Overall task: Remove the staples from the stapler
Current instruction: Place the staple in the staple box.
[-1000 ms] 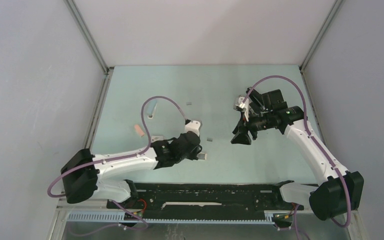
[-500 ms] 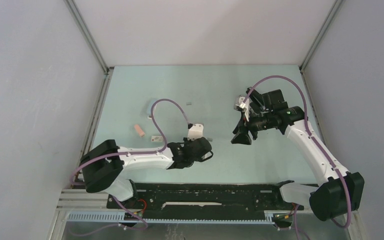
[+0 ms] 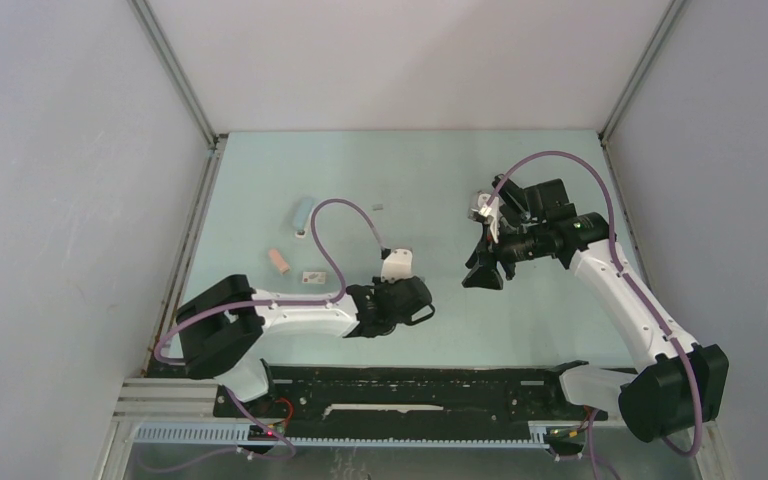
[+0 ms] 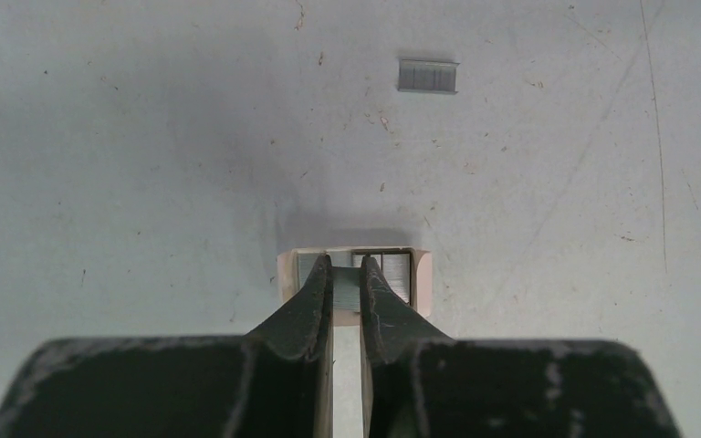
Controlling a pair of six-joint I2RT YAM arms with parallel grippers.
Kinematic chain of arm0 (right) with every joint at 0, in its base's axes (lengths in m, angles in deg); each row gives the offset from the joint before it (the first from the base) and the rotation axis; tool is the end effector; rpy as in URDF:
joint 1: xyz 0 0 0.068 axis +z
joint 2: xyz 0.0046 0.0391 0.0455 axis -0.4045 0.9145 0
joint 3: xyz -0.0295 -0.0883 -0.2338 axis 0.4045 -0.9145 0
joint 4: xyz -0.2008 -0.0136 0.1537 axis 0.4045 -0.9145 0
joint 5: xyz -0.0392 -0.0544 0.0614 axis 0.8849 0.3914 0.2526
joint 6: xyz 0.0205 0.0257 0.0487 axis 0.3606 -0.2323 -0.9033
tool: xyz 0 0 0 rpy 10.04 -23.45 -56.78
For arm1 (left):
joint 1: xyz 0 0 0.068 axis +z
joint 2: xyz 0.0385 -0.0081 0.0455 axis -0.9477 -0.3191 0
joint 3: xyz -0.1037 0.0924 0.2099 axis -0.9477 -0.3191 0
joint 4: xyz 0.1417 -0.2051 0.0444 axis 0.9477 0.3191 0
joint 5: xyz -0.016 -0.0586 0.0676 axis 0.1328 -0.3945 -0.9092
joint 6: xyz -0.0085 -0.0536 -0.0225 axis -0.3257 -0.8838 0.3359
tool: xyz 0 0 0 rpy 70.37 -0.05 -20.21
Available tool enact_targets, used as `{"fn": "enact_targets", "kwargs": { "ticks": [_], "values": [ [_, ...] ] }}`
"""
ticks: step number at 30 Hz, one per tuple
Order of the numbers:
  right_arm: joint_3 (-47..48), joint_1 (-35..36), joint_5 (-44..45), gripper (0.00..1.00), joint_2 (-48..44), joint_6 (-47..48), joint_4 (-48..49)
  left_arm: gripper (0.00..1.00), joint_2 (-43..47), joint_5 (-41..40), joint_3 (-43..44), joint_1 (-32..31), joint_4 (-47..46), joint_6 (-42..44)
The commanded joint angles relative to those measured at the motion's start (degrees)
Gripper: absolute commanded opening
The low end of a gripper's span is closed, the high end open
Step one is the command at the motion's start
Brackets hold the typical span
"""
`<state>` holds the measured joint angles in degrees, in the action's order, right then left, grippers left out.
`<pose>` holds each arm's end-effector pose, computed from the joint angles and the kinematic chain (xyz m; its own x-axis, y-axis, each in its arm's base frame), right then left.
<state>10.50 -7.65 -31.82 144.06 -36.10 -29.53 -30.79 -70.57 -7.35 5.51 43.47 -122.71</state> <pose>0.2090 0.0960 0.2857 -0.2658 -0.4796 -0.8363 -0.9606 0.2047 0.1880 0.1442 -0.2631 0.1510 -0.6953 0.0568 -0.7164 0.1679 0.9821 -0.0852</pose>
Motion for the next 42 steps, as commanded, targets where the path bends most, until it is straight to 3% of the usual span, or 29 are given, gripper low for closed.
{"fn": "enact_targets", "kwargs": {
  "ticks": [1, 42],
  "values": [
    [-0.2, -0.1, -1.0, 0.6, -1.6, 0.8, -0.1, 0.05, -0.8, -2.9, 2.9, -0.4, 0.6, -2.2],
    [-0.3, -0.1, -1.2, 0.6, -1.4, 0.9, -0.2, 0.11, -3.1, -4.2, 4.0, -1.3, 3.3, -4.2]
  ]
}}
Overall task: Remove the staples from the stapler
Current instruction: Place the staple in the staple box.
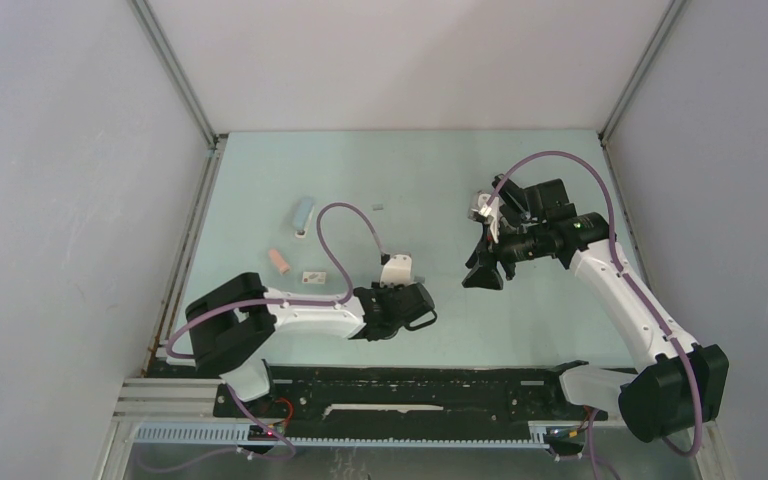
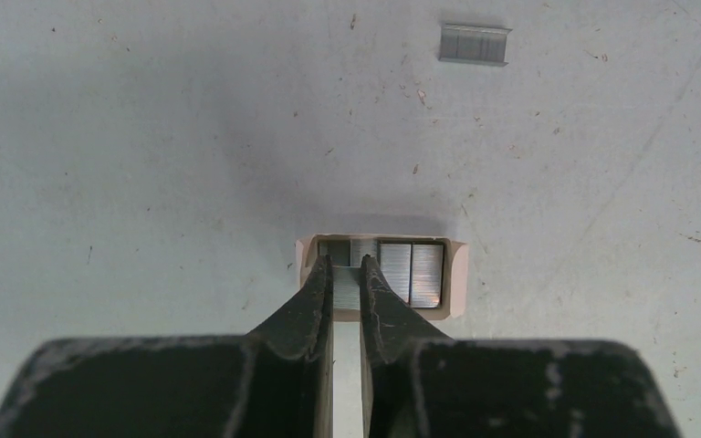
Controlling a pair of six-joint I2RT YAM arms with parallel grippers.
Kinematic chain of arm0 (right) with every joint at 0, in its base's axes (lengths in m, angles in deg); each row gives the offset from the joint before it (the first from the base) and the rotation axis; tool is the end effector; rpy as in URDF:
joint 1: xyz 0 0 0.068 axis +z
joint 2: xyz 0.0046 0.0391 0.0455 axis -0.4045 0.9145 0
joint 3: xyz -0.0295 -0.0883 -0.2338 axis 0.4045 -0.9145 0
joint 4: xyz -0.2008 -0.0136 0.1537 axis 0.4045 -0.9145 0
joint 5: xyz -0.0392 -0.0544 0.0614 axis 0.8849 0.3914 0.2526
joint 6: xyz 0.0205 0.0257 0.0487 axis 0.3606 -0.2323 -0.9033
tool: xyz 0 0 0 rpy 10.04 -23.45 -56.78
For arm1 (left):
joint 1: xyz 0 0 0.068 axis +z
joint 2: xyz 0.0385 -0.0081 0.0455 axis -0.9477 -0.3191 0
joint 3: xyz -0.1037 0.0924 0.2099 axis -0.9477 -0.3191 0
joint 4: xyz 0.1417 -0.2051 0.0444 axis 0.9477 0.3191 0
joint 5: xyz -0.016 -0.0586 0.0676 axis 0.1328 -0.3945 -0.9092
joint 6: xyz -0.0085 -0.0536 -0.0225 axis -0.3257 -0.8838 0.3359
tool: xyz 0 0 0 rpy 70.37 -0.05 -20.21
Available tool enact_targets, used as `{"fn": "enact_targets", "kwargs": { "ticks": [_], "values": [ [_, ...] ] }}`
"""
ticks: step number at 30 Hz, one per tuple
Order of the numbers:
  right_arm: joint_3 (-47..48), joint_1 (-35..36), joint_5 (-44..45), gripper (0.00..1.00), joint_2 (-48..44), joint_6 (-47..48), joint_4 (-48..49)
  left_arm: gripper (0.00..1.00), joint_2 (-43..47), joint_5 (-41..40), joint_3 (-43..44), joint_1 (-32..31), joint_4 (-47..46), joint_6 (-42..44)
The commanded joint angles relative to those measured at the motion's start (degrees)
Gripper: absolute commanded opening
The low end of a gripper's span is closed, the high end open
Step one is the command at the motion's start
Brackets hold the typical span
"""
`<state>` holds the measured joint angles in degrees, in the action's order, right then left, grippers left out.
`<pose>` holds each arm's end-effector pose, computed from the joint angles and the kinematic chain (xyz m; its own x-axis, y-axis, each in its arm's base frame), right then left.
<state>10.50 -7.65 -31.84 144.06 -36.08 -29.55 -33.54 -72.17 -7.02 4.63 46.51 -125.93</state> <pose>0.2089 0.0960 0.2857 -0.2658 -0.4795 -0.8363 -0.9607 0.2044 0.1881 0.1400 -0.2624 0.1369 -0.7150 0.0706 -0.6956 0.1286 0.9912 -0.0315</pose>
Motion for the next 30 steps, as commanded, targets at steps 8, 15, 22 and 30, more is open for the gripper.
{"fn": "enact_targets", "kwargs": {
  "ticks": [8, 15, 22, 30],
  "values": [
    [-0.2, -0.1, -1.2, 0.6, -1.3, 0.9, -0.2, 0.19, -0.6, -2.2, 4.0, -0.4, 0.5, -0.6],
    [-0.2, 0.0, -1.2, 0.6, -1.3, 0.9, -0.2, 0.25, -0.3, -2.2, 4.4, -0.4, 0.7, -0.2],
    [-0.2, 0.0, -1.2, 0.6, -1.3, 0.9, -0.2, 0.25, -0.7, -2.1, 4.6, -0.4, 1.3, -0.1],
    [-0.3, -0.1, -1.2, 0.6, -1.4, 1.0, -0.3, 0.25, 2.9, -1.4, 4.5, -0.6, 1.6, 1.0]
  ]
}}
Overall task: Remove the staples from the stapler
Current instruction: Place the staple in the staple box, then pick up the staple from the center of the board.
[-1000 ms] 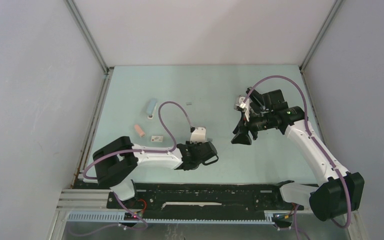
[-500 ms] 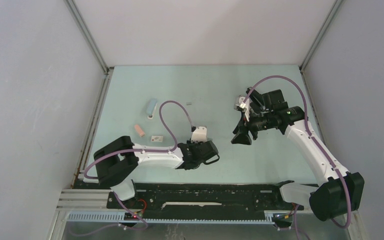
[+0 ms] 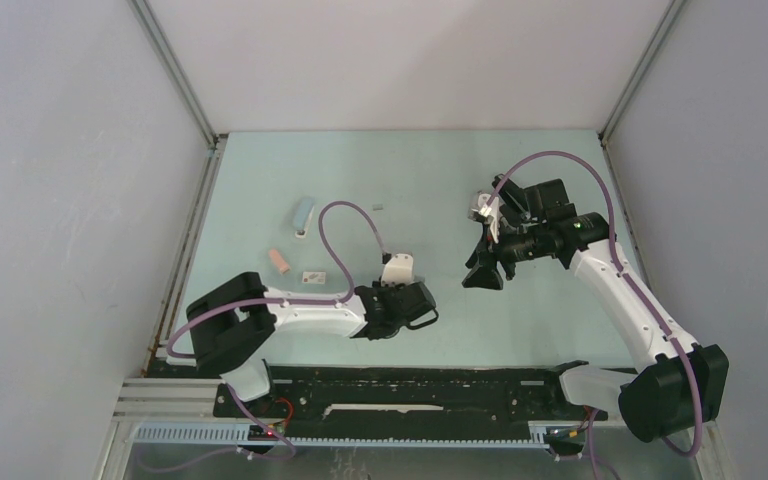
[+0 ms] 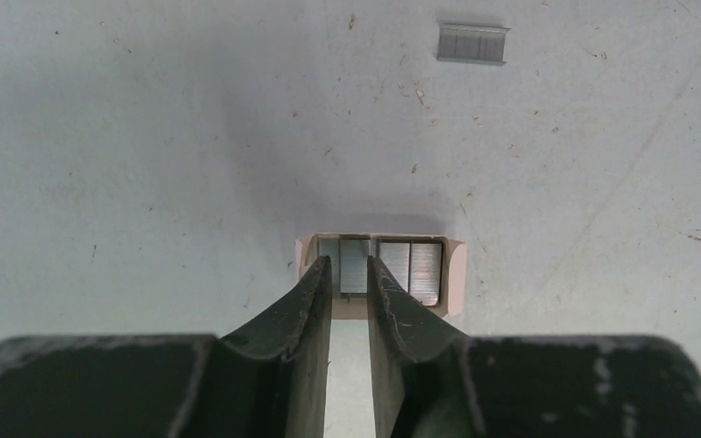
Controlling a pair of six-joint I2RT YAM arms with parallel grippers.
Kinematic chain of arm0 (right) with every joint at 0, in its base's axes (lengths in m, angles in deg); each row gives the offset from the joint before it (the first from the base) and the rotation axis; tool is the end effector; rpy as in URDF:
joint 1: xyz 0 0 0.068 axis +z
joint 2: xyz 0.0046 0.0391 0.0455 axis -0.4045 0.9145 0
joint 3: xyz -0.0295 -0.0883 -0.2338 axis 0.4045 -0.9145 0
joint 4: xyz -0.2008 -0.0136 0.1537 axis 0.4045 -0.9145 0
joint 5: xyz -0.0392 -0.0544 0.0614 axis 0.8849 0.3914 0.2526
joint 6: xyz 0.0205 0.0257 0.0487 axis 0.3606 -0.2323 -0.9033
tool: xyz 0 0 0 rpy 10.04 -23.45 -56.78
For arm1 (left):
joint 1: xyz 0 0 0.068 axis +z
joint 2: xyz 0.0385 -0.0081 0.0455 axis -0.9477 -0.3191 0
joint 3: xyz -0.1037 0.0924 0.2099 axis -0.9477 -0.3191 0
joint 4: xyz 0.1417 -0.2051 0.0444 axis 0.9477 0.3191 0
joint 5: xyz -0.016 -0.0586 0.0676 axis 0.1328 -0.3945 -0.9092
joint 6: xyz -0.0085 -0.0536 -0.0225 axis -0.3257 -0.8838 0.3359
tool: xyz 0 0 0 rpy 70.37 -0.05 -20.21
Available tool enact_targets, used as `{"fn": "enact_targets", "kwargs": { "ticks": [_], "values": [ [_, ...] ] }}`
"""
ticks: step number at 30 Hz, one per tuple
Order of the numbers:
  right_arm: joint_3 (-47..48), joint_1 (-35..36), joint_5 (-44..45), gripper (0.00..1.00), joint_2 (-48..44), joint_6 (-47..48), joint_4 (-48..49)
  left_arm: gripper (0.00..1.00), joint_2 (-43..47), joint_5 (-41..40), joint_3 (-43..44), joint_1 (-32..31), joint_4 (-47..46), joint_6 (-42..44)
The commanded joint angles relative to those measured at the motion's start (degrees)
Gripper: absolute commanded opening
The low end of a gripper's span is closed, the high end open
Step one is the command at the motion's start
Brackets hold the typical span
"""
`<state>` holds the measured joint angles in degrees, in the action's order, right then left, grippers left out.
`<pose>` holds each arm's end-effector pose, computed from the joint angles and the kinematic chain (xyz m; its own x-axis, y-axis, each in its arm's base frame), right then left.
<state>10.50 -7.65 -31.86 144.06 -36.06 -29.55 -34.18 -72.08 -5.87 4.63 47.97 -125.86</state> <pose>0.2089 0.0960 0.2857 -0.2654 -0.4794 -0.8365 -0.9608 0.2040 0.1879 0.1408 -0.2645 0.1377 -0.7202 0.0825 -0.6888 0.1300 0.9914 -0.0171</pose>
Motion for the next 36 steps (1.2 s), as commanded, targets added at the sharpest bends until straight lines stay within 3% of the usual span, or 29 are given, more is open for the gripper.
{"fn": "enact_targets", "kwargs": {
  "ticks": [1, 7, 16, 21, 24, 29, 36],
  "values": [
    [-0.3, -0.1, -1.2, 0.6, -1.4, 1.1, -0.3, 0.25, 4.8, -1.5, 3.4, -0.7, 0.1, 1.6],
    [-0.4, -0.1, -1.6, 0.6, -1.4, 3.3, -1.0, 0.28, 13.8, -1.8, 0.1, -1.0, -3.1, 7.1],
    [-3.8, 3.9, 0.6, 0.62, -2.0, 7.9, 5.7, 0.85, 34.3, 0.9, -13.4, 1.7, -17.7, 22.5],
    [-3.9, 9.9, 7.2, 0.66, 2.0, 10.7, 11.2, 0.98, 46.0, 6.7, -22.1, 9.3, -23.5, 24.7],
    [-1.8, 12.4, 10.5, 0.68, 6.7, 8.3, 14.6, 1.0, 53.4, 8.7, -28.2, 12.9, -26.1, 25.3],
    [7.8, 17.5, 20.3, 0.66, 19.9, 2.9, 10.9, 1.0, 62.8, 6.2, -37.8, 14.4, -31.2, 25.9],
    [13.6, 20.0, 29.1, 0.66, 30.0, 1.5, 11.1, 1.0, 66.7, 2.9, -45.4, 14.5, -36.7, 25.8]
  ]
}}
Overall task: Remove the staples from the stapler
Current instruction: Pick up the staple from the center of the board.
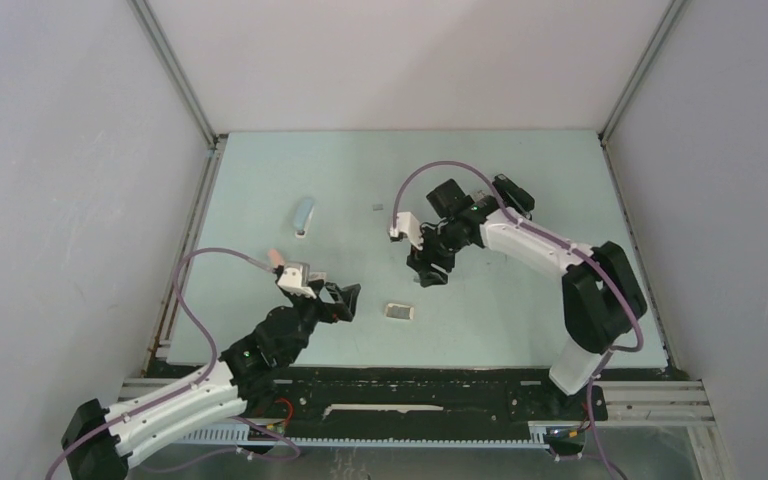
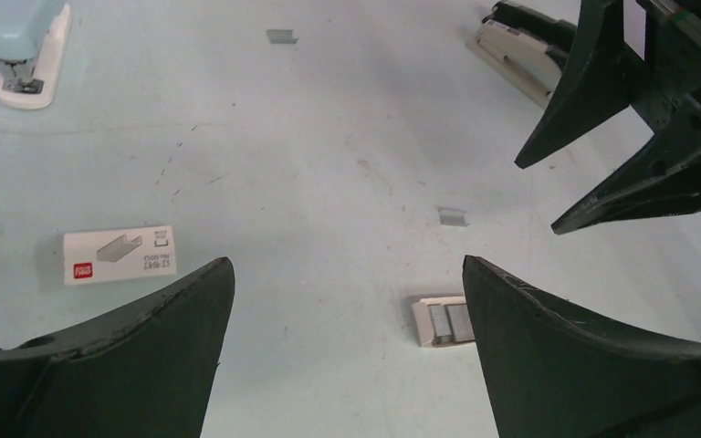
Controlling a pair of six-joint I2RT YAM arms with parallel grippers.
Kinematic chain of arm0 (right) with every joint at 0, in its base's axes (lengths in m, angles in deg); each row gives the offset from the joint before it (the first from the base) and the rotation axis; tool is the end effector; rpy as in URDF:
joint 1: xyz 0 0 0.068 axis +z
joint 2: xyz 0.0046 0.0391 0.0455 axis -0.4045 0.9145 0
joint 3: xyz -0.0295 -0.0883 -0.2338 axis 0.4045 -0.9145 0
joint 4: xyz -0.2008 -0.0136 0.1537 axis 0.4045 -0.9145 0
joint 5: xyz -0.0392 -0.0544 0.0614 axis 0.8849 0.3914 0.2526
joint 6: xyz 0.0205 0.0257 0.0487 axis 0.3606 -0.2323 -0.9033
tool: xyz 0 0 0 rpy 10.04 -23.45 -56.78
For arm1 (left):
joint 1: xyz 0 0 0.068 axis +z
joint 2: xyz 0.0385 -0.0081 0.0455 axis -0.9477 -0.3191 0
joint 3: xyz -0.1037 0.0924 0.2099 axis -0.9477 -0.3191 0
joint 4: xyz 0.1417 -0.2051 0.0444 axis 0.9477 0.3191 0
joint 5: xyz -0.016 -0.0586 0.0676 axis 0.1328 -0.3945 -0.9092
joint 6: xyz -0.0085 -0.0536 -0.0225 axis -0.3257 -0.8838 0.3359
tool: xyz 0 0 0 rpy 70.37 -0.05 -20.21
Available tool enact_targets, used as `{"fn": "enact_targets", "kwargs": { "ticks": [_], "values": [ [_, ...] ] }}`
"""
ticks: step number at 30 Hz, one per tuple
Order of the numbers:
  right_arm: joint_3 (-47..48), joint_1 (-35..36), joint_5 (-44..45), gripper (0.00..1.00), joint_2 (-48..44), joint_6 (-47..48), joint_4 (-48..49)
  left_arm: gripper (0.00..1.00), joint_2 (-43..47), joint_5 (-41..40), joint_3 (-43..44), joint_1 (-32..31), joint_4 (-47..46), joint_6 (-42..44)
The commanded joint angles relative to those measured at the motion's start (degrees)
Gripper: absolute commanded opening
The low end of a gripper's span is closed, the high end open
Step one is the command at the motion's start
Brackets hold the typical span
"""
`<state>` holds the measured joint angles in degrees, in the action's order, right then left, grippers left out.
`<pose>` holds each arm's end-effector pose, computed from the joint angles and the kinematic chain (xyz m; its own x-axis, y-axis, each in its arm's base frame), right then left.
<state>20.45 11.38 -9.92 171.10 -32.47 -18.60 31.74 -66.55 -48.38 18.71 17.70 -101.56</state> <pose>0.2597 0.2102 0.2130 -0.0732 -0.7729 -0.6303 -0.9973 0.0591 0.0433 0.1132 -0.1128 0.1837 -0.2641 -0.2918 -0.9193 0.2976 0.8819 -0.3655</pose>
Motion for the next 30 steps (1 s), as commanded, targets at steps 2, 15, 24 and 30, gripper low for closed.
{"fn": "enact_targets", "kwargs": {
  "ticks": [2, 15, 24, 30],
  "values": [
    [4.9, 1.5, 9.6, 0.66, 5.6, -2.7, 0.1, 1.0, 0.6, -3.2, -3.4, 0.5, -7.1, 1.2],
    [6.3, 4.0, 14.5, 0.66, 13.4, -3.5, 2.0, 1.0, -1.7, -5.1, -4.5, 0.4, -8.8, -1.3],
    [6.8, 5.0, 16.0, 0.64, 15.8, -3.5, 3.2, 1.0, -2.8, -5.2, -4.3, 0.4, -8.8, -2.1],
    [7.4, 5.3, 16.6, 0.6, 16.9, -3.5, 3.2, 1.0, -2.4, -5.2, -4.9, 0.4, -8.9, -2.7]
  ]
}}
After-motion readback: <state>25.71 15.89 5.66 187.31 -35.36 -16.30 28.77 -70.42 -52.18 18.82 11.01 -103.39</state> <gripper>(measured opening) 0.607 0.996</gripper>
